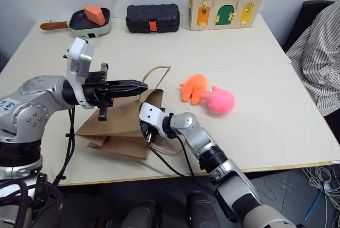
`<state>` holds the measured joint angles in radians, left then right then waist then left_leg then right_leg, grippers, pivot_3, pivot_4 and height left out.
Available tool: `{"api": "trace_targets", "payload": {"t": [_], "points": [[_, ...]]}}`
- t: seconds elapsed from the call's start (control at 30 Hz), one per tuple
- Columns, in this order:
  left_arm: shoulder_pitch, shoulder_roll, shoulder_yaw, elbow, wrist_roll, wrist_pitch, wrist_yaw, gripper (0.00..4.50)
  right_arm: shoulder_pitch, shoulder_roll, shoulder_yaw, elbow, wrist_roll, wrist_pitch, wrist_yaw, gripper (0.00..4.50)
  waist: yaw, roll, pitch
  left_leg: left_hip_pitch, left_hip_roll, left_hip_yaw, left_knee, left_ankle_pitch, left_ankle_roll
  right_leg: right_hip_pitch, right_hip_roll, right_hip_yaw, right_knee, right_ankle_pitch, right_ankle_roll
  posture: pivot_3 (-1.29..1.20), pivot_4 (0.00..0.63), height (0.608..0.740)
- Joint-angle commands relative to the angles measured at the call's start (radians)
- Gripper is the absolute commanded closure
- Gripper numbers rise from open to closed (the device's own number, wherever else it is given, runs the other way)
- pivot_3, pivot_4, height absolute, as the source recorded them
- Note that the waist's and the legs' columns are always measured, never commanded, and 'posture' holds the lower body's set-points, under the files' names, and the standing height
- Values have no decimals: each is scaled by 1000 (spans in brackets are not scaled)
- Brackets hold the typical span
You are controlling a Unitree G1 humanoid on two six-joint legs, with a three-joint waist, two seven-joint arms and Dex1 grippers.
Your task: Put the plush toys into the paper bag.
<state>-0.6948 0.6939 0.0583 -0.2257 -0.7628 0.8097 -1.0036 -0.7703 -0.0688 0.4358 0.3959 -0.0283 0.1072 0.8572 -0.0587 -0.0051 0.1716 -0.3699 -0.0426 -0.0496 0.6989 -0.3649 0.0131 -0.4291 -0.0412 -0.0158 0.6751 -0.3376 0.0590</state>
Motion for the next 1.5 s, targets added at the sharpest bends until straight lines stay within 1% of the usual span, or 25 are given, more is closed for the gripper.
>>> {"api": "trace_targets", "payload": {"t": [0.03, 0.13, 0.27, 0.37, 0.43, 0.63, 0.87, 0.93, 1.03, 1.13, 1.2, 1.3, 1.37, 1.5], "points": [[0, -2, -21, -23, 15, -39, -31, 4500, -47, 34, -13, -11, 30, -66, 38, 4491, 0, 0, 0, 0, 0, 0, 0, 0, 0, 0, 0, 0, 0, 0, 0, 0, 150, 740], [1, -15, -34, -23, 17, -49, -36, 4500, -73, 68, 8, 55, 12, -110, 47, 4491, -1, 0, 0, 0, 0, 0, 0, 0, 0, 0, 0, 0, 0, 0, 0, 0, 150, 740], [-4, -26, -43, -19, 22, -54, -39, 4500, -90, 96, 46, 173, -57, -193, 20, 4491, -4, 0, 0, 0, 0, 0, 0, 0, 0, 0, 0, 0, 0, 0, 0, 0, 150, 740], [-7, -31, -40, -17, 19, -51, -37, 4500, -127, 118, 55, 321, -146, -199, -122, 4491, -4, 0, 0, 0, 0, 0, 0, 0, 0, 0, 0, 0, 1, 0, 0, 0, 150, 740], [-12, -26, -29, -16, 14, -46, -33, 4500, -141, 118, 51, 382, -178, -201, -171, 4491, -1, 0, 0, 0, 0, 0, 0, 0, 0, 0, 0, 0, 0, 0, 0, 0, 150, 740], [-48, 9, 39, 6, -8, -19, -13, 4500, -134, 68, 58, 418, -230, -201, -192, 4491, 0, 0, 0, 1, 0, -1, 0, 0, -1, 0, 0, 0, 1, 0, 0, 0, 150, 740], [-78, 55, 101, 16, -50, 39, -7, 4500, -121, 29, 83, 409, -279, -196, -198, 4491, 4, 1, -1, 2, -1, -2, 1, 0, -1, 2, -1, 0, 1, 0, 0, 0, 150, 740], [-74, 59, 110, 9, -69, 62, -1, 4500, -119, 28, 82, 408, -282, -199, -202, 4491, 4, 1, -1, 2, -1, -3, 1, 0, -1, 2, -1, 0, 2, 0, 0, 0, 150, 740], [-38, 70, 97, -17, -49, 44, -12, 4500, -125, 24, 69, 397, -277, -206, -216, 4491, 4, 1, -1, 2, -1, -4, 1, 0, -1, 2, -1, 0, 2, 0, 0, 0, 150, 740], [-22, 67, 100, -10, -30, 27, 8, 4500, -117, 5, 51, 335, -257, -230, -210, 4491, 5, 1, -1, 2, -1, -4, 1, 0, -1, 2, -1, 0, 2, 0, 0, 0, 150, 740], [-20, 56, 109, 6, -27, 26, 34, 4500, -85, -1, 24, 221, -177, -236, -134, 4491, 7, 1, -1, 1, -1, -5, 1, 0, -1, 2, -1, 0, 2, 0, 0, 0, 150, 740], [2, 46, 97, 20, 7, -5, 58, 4500, -33, -35, -29, -22, -43, -142, -5, 4491, 3, 2, -1, 0, -2, -6, 0, 0, 0, 2, -1, 0, 1, 0, 0, 0, 150, 740], [3, 40, 85, 25, 16, -13, 66, 4500, -5, -72, -58, -150, 19, -60, 53, 4491, 0, 2, -1, -1, -2, -6, 0, 0, 0, 1, 0, 0, 1, 0, 0, 0, 150, 740], [8, 30, 66, 26, 36, -24, 64, 4500, 44, -144, -92, -329, 78, 75, 94, 4491, 2, 2, -1, -1, -1, -6, -1, 0, -1, 0, 1, 0, 1, 0, 0, 0, 150, 740]]}}
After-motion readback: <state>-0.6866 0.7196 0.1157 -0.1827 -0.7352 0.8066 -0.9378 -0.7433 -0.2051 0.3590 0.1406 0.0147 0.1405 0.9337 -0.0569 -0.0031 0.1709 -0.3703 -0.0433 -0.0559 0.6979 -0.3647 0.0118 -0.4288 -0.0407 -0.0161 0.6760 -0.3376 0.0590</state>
